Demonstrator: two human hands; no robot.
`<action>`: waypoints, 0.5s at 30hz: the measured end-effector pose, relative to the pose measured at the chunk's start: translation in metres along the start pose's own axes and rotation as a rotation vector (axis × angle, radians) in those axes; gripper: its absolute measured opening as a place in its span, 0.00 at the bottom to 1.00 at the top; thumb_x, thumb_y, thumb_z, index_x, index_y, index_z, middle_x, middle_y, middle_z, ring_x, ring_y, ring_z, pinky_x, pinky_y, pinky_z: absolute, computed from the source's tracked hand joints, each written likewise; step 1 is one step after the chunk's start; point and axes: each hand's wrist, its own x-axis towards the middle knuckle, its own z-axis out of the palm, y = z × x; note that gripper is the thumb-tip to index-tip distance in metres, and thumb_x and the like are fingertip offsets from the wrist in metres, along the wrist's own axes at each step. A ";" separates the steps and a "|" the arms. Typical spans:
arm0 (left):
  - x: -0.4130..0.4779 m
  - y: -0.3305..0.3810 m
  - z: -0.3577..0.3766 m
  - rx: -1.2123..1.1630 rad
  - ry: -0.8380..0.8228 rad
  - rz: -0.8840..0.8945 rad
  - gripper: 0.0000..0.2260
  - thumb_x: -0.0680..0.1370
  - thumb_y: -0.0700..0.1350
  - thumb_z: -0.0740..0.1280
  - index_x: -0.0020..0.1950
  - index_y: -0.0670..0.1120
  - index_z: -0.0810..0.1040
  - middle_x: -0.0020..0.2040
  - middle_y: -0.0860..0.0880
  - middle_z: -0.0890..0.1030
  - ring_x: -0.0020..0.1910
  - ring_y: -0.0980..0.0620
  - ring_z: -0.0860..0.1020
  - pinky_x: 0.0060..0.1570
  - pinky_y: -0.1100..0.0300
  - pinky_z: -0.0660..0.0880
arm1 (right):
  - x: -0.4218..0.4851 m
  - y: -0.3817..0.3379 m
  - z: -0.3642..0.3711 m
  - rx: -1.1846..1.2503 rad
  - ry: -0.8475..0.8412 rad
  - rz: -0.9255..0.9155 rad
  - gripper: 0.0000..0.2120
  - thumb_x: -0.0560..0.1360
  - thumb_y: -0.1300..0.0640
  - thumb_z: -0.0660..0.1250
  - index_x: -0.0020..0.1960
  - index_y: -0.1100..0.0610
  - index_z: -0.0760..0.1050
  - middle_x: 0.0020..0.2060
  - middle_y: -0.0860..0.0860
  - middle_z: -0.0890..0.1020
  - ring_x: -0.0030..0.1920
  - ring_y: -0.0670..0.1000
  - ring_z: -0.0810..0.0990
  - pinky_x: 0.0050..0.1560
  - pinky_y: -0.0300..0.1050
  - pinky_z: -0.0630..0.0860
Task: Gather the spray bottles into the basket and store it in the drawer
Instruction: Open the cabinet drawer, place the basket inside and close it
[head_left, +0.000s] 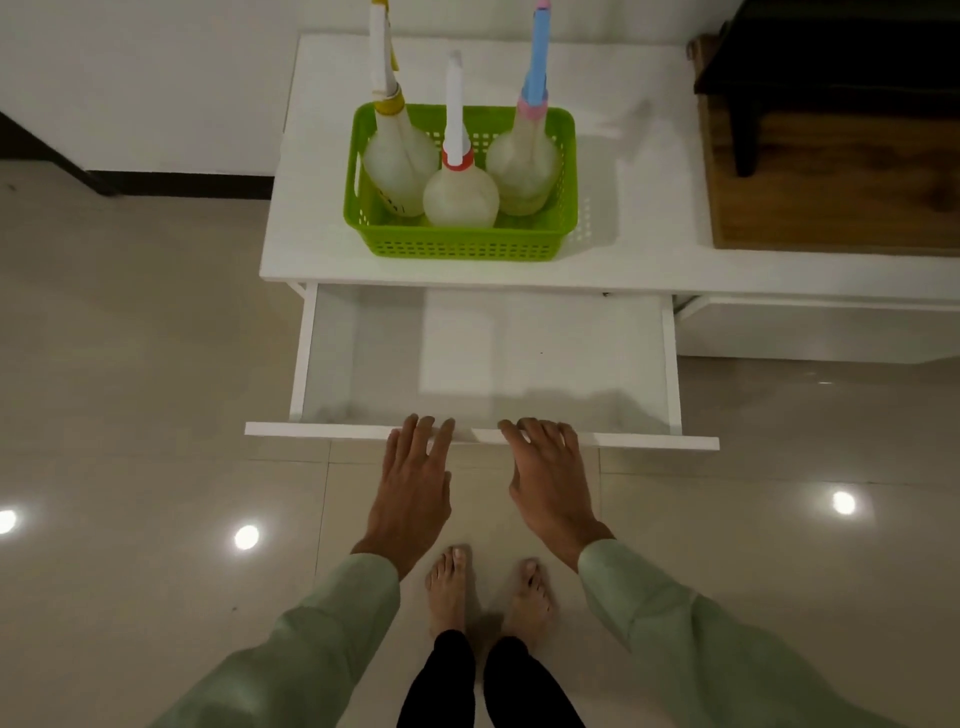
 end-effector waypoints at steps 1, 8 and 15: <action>-0.007 0.000 0.003 -0.002 -0.008 -0.004 0.28 0.82 0.41 0.60 0.81 0.46 0.53 0.80 0.42 0.57 0.81 0.43 0.49 0.80 0.48 0.46 | -0.006 -0.001 0.003 0.006 0.001 0.009 0.27 0.69 0.69 0.69 0.66 0.56 0.76 0.57 0.54 0.81 0.58 0.58 0.78 0.67 0.56 0.70; -0.049 0.000 0.021 -0.043 0.012 -0.025 0.30 0.80 0.35 0.60 0.80 0.46 0.55 0.81 0.41 0.57 0.81 0.42 0.48 0.78 0.48 0.41 | -0.038 -0.008 0.013 0.008 -0.016 0.027 0.26 0.67 0.71 0.67 0.63 0.55 0.78 0.54 0.52 0.81 0.54 0.56 0.79 0.60 0.53 0.74; -0.052 0.006 0.010 -0.079 0.047 -0.107 0.20 0.80 0.40 0.64 0.72 0.47 0.72 0.70 0.46 0.75 0.73 0.46 0.70 0.75 0.49 0.62 | -0.039 -0.014 -0.002 0.168 -0.156 0.101 0.19 0.76 0.58 0.64 0.66 0.51 0.76 0.60 0.47 0.80 0.59 0.50 0.78 0.63 0.47 0.72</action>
